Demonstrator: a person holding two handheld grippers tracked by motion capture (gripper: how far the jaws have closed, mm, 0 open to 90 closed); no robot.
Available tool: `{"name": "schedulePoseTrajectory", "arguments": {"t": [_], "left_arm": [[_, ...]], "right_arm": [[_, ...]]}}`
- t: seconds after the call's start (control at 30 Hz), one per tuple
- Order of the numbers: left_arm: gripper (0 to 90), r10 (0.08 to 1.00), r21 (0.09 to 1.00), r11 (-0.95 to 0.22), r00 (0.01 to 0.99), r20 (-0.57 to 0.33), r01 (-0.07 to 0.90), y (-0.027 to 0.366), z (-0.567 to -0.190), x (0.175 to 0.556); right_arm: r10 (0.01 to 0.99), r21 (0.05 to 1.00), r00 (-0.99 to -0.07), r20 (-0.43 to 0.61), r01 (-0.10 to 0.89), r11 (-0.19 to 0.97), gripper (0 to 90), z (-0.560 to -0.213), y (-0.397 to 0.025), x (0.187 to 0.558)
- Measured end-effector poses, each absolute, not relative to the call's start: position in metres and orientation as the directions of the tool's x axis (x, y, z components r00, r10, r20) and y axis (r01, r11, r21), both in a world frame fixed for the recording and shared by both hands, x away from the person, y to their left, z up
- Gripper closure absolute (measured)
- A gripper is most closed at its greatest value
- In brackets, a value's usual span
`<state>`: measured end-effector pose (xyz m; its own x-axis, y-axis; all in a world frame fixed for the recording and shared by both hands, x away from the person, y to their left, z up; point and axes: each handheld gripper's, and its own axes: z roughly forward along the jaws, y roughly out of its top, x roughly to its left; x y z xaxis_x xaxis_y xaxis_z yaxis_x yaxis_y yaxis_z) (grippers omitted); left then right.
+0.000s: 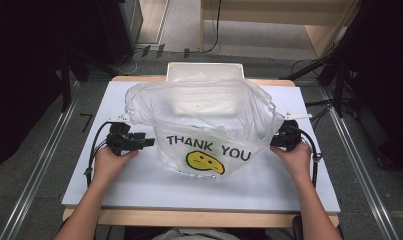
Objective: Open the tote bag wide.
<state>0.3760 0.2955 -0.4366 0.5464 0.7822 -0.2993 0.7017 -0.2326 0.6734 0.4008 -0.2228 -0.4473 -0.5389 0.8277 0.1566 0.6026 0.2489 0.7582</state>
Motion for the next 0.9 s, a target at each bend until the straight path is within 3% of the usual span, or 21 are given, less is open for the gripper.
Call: {"name": "schedulePoseTrajectory", "arguments": {"t": [0.9], "left_arm": [[42.2, 0.784, 0.659, -0.233, 0.539, -0.309, 0.716, 0.298, -0.4384, 0.3772]], "right_arm": [[0.823, 0.749, -0.536, 0.19, 0.621, 0.231, 48.2, -0.4471, -0.2247, 0.4012]]}}
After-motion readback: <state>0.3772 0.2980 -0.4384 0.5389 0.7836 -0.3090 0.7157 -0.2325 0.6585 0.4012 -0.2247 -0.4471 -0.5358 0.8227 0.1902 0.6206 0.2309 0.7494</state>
